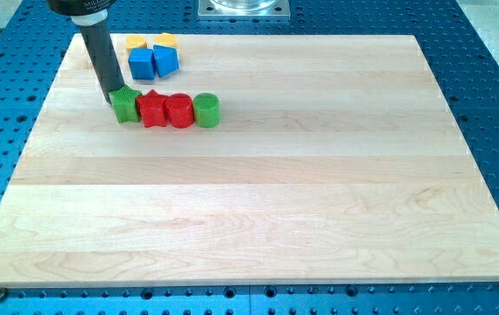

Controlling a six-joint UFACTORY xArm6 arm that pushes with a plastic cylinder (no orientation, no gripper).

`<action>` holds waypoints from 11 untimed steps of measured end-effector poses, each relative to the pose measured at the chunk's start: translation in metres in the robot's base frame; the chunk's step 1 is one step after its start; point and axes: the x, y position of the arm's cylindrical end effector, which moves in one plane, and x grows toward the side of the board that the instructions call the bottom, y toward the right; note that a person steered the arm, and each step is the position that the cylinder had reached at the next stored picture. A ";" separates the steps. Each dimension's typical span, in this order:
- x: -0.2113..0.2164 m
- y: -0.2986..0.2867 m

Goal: Touch the left side of heart

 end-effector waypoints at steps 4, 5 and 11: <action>0.013 0.000; -0.013 -0.007; -0.127 -0.012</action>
